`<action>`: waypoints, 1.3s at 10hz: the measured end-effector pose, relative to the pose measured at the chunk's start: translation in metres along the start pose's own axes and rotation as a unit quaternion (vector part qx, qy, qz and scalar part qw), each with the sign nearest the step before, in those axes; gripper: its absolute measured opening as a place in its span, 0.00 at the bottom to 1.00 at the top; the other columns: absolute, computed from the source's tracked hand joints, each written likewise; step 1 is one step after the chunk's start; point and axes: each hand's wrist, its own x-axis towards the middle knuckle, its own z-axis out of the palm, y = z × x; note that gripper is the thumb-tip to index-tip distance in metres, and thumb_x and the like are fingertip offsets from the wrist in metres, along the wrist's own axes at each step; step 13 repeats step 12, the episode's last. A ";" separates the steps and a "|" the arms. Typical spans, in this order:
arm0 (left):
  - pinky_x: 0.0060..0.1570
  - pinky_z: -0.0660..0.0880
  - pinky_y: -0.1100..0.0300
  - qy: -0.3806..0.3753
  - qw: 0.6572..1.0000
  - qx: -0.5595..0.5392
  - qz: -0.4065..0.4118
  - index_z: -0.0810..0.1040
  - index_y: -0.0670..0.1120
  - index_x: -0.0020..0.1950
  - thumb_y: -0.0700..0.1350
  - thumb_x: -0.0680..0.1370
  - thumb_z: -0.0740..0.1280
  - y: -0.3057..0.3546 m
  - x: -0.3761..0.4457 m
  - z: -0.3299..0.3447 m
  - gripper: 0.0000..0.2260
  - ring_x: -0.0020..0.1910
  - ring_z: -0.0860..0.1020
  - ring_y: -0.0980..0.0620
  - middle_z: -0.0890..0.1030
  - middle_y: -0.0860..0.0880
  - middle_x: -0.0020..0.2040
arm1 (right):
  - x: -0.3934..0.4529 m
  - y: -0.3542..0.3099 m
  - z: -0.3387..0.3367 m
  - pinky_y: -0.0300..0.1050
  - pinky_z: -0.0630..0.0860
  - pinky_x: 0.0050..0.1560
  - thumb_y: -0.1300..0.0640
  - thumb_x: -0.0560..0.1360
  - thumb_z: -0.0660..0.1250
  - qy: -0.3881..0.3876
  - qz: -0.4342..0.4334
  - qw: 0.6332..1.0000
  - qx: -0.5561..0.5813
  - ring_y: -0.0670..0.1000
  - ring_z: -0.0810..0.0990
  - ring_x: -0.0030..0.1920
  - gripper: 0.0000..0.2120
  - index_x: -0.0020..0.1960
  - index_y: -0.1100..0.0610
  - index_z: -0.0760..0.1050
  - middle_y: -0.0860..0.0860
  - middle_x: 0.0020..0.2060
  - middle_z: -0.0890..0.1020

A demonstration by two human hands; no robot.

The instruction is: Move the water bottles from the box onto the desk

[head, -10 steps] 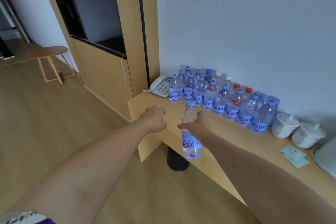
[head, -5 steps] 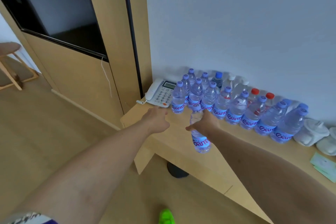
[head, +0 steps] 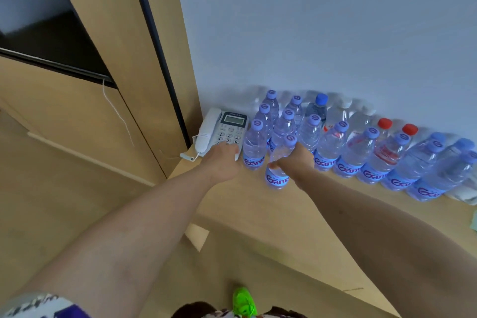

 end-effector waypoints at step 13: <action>0.61 0.74 0.49 -0.044 0.986 0.008 0.159 0.75 0.46 0.68 0.48 0.77 0.69 -0.048 0.006 -0.035 0.20 0.67 0.73 0.39 0.74 0.41 0.66 | -0.082 -0.034 0.041 0.50 0.70 0.53 0.55 0.67 0.80 0.174 0.042 0.983 -0.045 0.62 0.74 0.66 0.39 0.71 0.57 0.63 0.58 0.62 0.78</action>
